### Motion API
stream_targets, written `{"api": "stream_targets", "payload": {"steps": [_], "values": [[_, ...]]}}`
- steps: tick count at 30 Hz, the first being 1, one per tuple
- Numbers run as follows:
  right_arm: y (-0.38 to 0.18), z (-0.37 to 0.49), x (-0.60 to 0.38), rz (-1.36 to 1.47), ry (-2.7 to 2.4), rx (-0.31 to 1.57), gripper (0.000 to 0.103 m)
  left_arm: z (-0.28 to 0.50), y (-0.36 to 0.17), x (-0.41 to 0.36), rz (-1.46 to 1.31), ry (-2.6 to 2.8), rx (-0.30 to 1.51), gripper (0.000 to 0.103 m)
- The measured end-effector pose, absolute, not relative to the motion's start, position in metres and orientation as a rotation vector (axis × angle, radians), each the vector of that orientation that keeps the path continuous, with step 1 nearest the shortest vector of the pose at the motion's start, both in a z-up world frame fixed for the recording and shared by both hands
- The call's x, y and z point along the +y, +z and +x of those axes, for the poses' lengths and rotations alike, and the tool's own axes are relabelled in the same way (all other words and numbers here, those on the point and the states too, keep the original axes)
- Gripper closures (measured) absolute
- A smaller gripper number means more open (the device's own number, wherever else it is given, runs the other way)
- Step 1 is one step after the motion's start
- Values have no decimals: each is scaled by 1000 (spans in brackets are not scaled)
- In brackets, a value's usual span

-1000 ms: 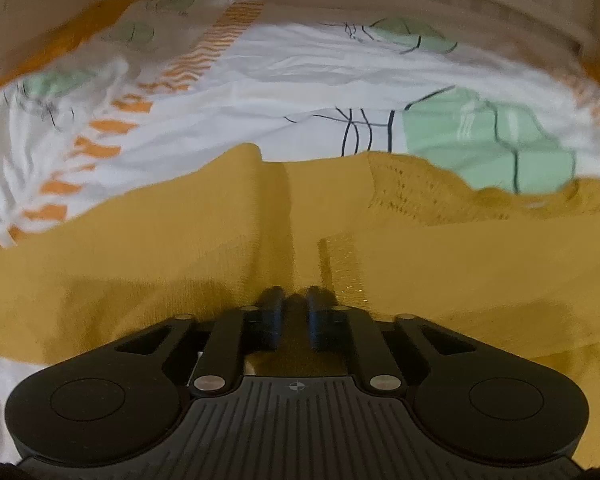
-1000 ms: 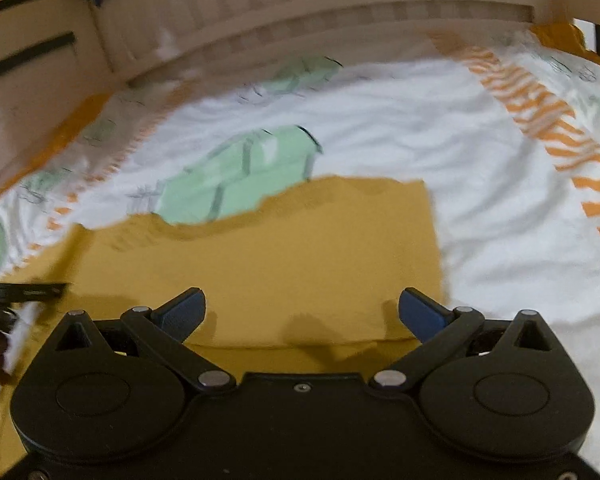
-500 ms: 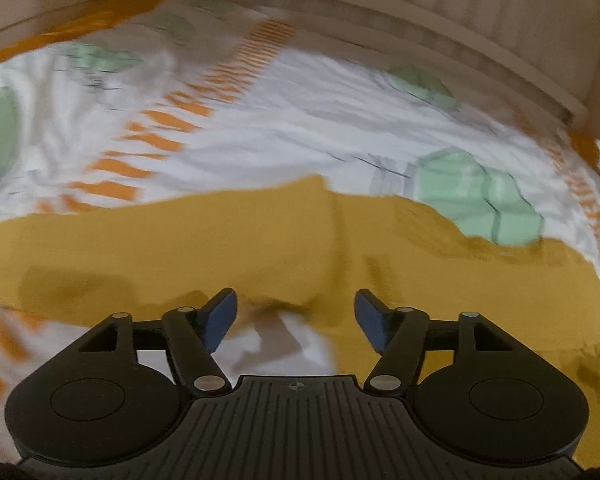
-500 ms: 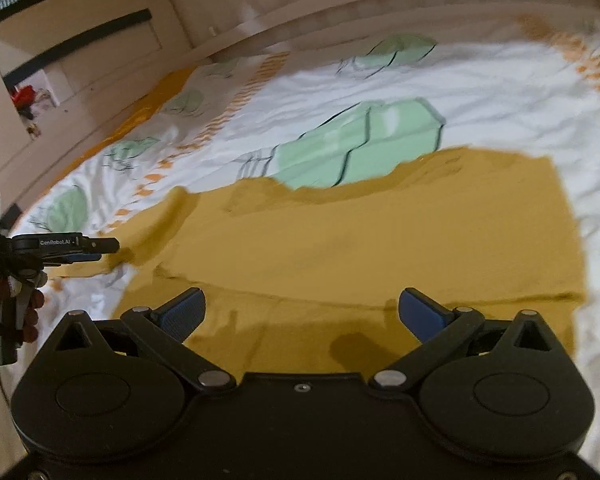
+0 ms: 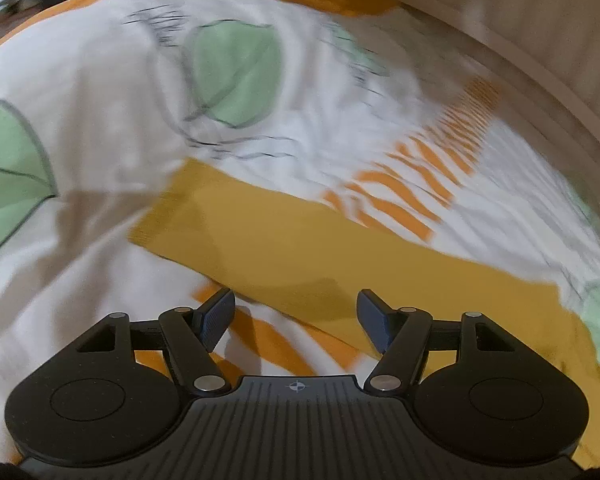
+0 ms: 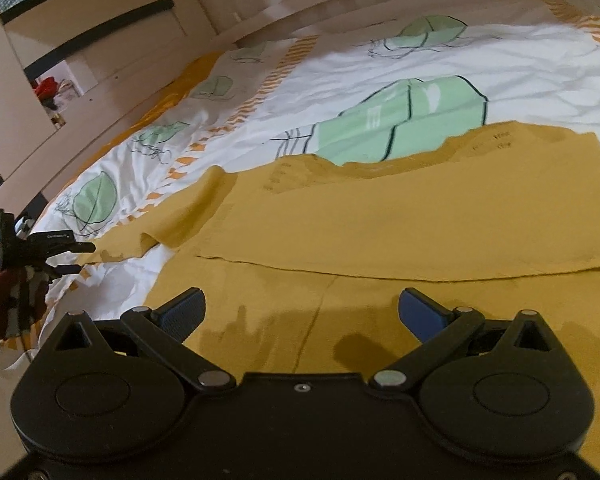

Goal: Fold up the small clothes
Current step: 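Move the left tool to the other sleeve cuff and grasp it, then lift the cuff with the left tool, fold the sleeve across the body, release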

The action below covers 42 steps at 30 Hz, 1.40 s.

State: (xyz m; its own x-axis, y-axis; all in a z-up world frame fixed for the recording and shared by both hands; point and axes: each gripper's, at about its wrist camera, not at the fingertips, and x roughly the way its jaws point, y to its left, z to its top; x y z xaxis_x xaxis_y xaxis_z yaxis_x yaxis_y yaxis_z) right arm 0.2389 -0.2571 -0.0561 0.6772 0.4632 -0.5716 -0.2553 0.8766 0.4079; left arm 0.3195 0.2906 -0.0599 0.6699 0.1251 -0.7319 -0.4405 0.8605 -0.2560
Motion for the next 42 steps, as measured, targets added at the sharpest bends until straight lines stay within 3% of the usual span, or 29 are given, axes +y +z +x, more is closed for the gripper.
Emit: {"api": "stream_targets", "payload": {"steps": [16,18,19,20,29,36,42], "values": [[-64,237,-241,282,445,749,0,339,-83,330,-485,381,674,38],[-65,238,-242,284,441,752,0,340,-82,330,-491,386,665,65],[-65,239,-242,285,439,754,0,342,-81,329,-484,391,674,88],[-65,239,-243,286,438,756,0,343,-79,328,-469,404,678,99],[-60,237,-249,287,409,753,0,336,3,272,-361,262,535,99],[-50,234,-260,298,376,734,0,331,105,193,-285,58,381,99],[-41,232,-277,334,339,714,0,334,162,106,-248,-122,326,99]]}}
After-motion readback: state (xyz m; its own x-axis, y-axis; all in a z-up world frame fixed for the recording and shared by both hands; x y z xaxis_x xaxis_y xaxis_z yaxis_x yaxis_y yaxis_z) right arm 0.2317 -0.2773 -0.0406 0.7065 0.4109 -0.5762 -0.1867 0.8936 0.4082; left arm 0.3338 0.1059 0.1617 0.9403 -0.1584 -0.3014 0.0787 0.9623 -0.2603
